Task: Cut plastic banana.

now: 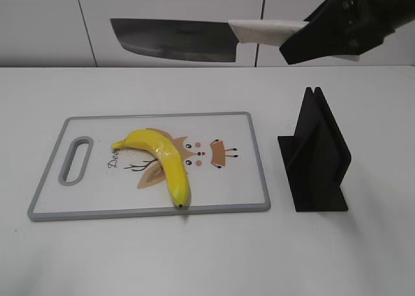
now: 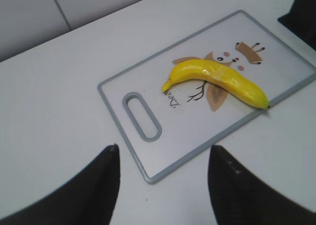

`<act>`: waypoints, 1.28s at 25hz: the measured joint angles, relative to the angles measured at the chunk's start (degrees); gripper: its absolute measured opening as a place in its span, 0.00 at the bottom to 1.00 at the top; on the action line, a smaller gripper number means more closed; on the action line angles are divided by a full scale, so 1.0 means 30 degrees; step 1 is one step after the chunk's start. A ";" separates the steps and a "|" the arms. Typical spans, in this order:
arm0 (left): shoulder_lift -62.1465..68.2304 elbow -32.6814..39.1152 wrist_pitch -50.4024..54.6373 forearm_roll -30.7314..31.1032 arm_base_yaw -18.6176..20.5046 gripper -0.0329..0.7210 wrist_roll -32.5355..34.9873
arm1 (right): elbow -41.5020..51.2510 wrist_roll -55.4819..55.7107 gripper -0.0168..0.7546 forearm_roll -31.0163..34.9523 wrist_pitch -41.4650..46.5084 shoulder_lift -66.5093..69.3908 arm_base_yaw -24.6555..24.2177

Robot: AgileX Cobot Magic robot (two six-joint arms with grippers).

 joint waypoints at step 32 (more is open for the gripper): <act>1.8748 -1.1050 0.0600 -0.0082 -0.6120 0.75 1.2695 | -0.5362 -1.4211 0.25 0.2965 0.4357 0.8383 -0.0246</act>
